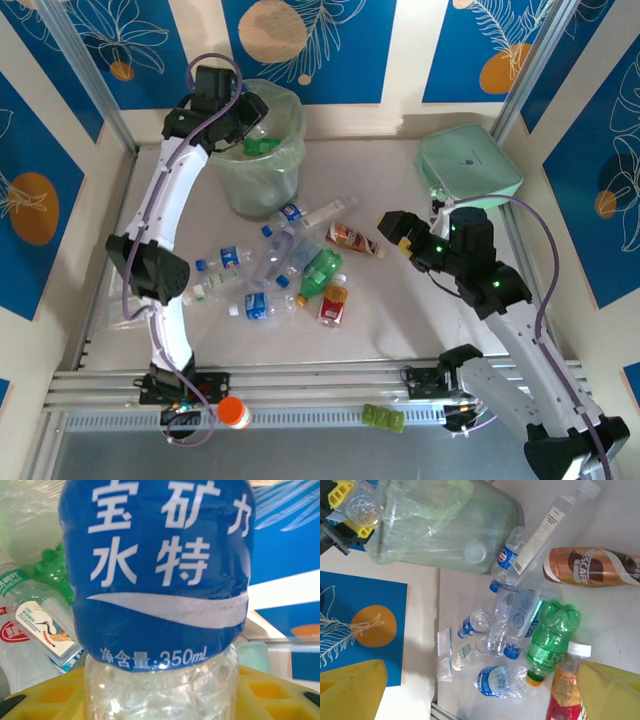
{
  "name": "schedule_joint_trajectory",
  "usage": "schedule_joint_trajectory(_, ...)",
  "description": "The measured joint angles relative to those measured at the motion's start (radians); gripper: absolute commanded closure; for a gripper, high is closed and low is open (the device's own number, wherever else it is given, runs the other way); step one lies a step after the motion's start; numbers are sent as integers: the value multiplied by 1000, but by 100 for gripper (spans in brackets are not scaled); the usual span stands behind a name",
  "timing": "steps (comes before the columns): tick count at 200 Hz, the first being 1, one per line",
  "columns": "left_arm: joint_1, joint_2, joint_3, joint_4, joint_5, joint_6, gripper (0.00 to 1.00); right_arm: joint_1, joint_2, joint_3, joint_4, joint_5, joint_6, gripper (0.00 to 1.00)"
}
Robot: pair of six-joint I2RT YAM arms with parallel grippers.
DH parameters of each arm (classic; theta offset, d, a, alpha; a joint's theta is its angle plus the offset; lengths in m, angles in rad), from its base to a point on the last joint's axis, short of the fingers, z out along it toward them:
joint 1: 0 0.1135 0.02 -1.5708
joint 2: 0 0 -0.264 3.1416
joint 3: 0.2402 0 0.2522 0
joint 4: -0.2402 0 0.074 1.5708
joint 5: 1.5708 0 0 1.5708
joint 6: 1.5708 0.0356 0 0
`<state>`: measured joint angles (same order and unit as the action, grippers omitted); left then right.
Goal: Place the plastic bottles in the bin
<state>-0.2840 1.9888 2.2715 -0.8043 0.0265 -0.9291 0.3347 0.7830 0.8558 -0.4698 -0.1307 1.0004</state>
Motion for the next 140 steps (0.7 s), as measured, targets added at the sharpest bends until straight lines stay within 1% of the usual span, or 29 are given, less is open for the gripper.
schedule_joint_trajectory(20, 20, 56, 10, -2, 18, -43, 60, 3, 0, -5, -19, 10, 4, 3)
schedule_joint_trajectory(65, 37, 169, 37, -25, 44, -92, 41, 5, -1, -21, -26, 29, 4, 3)
schedule_joint_trajectory(105, 40, 188, 38, -34, 55, -103, 27, 5, -1, -38, -37, 38, 3, 3)
schedule_joint_trajectory(123, 40, 187, 45, -34, 59, -104, 23, 5, -1, -38, -42, 43, 3, 3)
schedule_joint_trajectory(140, 40, 187, 48, -33, 63, -109, 23, 5, -1, -38, -47, 46, 3, 3)
